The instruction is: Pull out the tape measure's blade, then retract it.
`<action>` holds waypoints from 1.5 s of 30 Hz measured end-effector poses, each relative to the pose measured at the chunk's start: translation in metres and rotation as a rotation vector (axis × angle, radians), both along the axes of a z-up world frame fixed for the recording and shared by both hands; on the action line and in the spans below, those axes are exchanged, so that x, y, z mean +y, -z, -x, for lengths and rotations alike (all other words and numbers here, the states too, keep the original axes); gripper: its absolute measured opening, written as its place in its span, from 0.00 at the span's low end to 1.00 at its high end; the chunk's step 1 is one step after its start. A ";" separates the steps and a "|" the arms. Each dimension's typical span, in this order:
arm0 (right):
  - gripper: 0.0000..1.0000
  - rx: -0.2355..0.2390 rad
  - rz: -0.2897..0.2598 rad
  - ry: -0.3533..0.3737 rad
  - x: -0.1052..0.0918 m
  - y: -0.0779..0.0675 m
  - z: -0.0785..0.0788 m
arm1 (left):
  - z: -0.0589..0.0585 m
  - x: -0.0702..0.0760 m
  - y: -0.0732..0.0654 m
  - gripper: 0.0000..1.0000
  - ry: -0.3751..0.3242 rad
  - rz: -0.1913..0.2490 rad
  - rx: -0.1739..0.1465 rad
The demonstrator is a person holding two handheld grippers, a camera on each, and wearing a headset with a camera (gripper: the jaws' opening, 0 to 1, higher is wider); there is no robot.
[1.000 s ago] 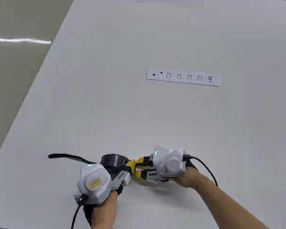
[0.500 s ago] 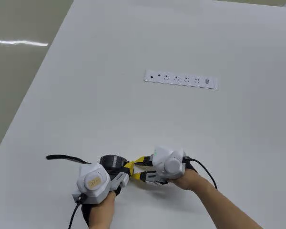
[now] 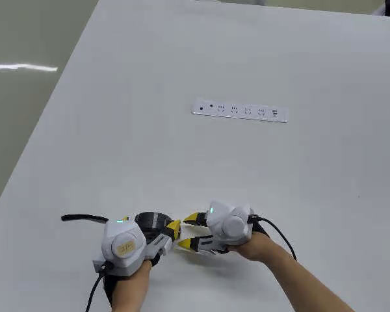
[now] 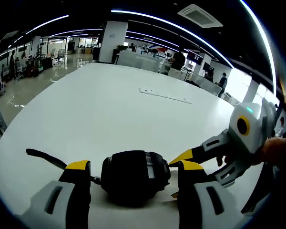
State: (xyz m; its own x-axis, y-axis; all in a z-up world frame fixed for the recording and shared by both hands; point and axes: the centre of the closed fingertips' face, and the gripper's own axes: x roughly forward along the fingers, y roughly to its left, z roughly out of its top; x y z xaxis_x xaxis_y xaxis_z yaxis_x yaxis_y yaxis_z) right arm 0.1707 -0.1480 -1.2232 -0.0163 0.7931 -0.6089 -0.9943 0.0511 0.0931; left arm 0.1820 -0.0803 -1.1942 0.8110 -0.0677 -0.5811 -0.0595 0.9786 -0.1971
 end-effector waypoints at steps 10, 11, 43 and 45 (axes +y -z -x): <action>0.40 -0.012 0.014 0.058 -0.011 -0.012 0.000 | 0.004 -0.002 -0.010 0.77 0.163 -0.034 0.007; 0.40 -0.010 0.014 0.070 -0.012 -0.014 0.000 | 0.006 -0.004 -0.010 0.77 0.186 -0.030 0.014; 0.79 -0.028 0.018 0.377 -0.094 -0.057 0.019 | 0.049 -0.012 -0.038 0.95 0.555 -0.090 -0.012; 0.81 -0.029 0.015 0.394 -0.099 -0.060 0.020 | 0.051 -0.010 -0.041 0.96 0.560 -0.090 -0.023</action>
